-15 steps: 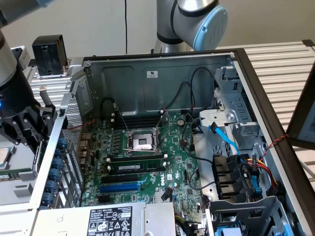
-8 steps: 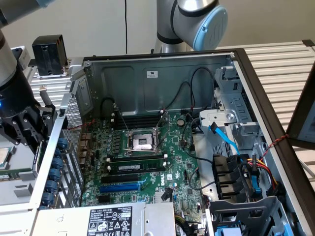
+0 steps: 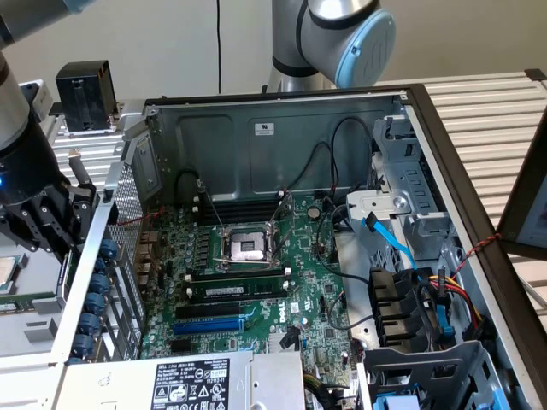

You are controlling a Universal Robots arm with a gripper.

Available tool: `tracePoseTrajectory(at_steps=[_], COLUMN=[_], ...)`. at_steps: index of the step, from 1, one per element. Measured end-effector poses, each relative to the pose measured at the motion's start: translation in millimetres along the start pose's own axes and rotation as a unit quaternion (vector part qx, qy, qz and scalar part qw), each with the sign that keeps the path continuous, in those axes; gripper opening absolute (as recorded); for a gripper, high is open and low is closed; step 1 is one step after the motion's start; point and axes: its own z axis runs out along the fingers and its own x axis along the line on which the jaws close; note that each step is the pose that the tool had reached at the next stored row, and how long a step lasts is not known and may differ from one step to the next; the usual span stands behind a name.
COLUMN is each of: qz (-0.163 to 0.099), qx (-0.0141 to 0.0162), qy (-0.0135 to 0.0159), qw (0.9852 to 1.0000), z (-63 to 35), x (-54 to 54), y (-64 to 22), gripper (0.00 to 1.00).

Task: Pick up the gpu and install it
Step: 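Pick up the gpu and move the gpu toward the slot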

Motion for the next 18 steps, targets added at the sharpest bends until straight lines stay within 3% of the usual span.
tracePoseTrajectory(at_steps=[1, 5, 10, 18], qz=[0.0, 0.0, 0.0, 0.0], qx=[0.0, -0.0016, -0.0109, -0.0116], qy=[0.0, 0.0001, 0.0004, 0.0004], qw=[1.0, 1.0, 0.9999, 0.9999], z=[0.0, -0.1, 0.0, 0.1], x=[0.0, 0.0, 0.0, -0.1], y=[0.0, -0.1, -0.4, -3.1], gripper=[0.32, 0.32, 0.32, 0.32])
